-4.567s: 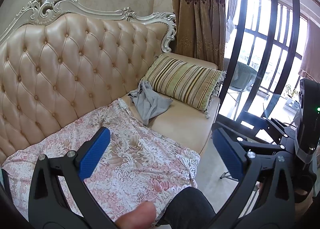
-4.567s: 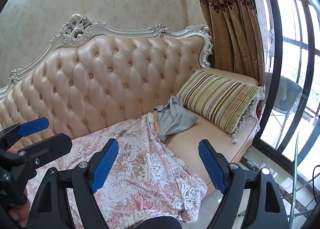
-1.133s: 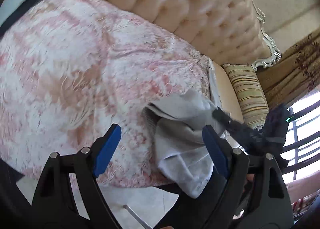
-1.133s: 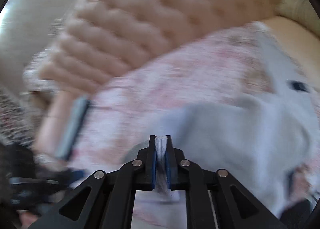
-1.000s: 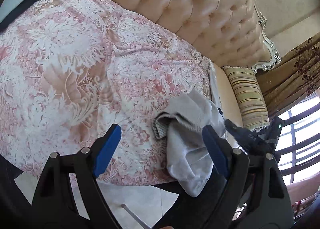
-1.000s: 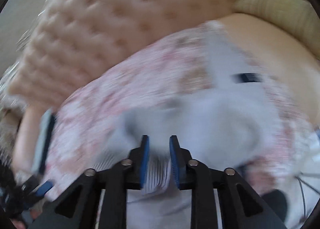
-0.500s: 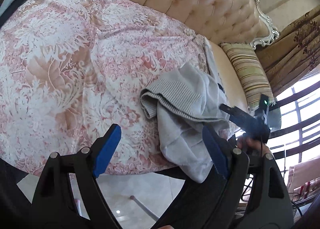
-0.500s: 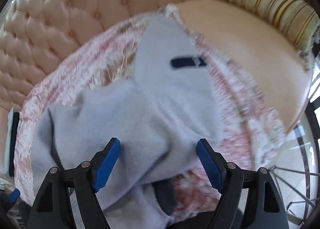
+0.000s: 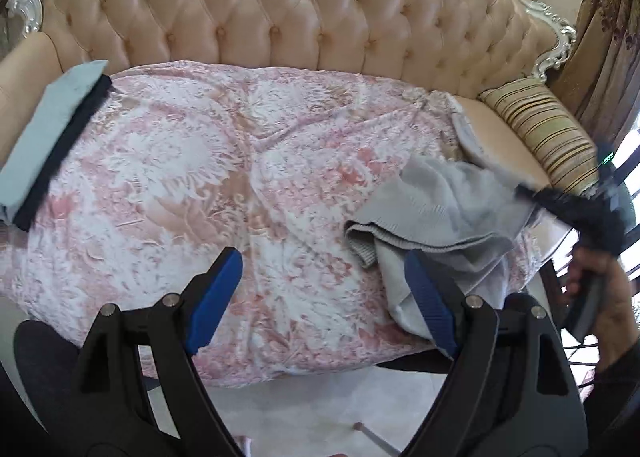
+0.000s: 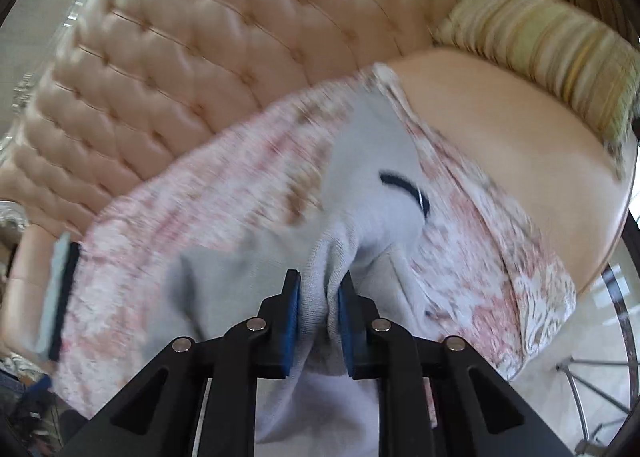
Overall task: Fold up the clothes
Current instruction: 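Lift the grey sweater with the right gripper and shake it out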
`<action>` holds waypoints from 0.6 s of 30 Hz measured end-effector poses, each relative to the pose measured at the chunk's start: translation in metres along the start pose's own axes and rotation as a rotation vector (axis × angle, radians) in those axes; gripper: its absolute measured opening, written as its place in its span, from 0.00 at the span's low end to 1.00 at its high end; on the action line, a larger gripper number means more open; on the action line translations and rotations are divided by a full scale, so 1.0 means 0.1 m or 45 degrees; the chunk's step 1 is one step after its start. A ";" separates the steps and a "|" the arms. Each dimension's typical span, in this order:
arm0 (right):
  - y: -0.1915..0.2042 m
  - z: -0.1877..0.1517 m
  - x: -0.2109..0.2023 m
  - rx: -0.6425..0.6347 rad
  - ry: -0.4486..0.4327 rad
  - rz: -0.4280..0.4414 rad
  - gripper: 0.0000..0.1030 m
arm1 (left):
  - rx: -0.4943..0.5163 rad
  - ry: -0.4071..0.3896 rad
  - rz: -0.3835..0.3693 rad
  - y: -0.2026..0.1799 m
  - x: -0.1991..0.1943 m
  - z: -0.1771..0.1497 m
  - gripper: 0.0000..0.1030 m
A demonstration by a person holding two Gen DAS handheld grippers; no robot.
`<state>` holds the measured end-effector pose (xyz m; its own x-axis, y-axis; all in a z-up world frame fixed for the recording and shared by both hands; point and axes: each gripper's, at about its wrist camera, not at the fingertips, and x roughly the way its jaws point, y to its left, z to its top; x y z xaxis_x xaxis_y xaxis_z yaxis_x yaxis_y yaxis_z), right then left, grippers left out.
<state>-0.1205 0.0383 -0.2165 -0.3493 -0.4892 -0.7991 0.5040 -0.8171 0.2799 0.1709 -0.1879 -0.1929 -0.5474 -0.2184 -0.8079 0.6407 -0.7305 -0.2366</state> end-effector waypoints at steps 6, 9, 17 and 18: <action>0.72 0.53 -0.73 -0.114 -0.247 0.213 0.01 | 0.002 -0.008 0.078 0.05 -0.05 0.00 0.83; 1.24 0.77 -1.14 -0.255 -0.366 0.299 0.00 | -0.017 -0.020 0.082 0.09 -0.08 0.02 0.83; 1.70 0.59 -0.84 -0.360 -0.242 0.109 0.46 | 0.030 -0.072 0.150 0.11 -0.23 0.07 0.83; 1.56 0.52 -0.68 -0.304 -0.186 0.075 0.58 | 0.036 -0.077 0.156 0.11 -0.24 0.08 0.83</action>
<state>-0.0588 -0.0722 -0.0911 -0.4150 -0.5868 -0.6953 0.6926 -0.6993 0.1768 0.1871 -0.1957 -0.1715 -0.4978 -0.3455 -0.7955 0.6900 -0.7135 -0.1219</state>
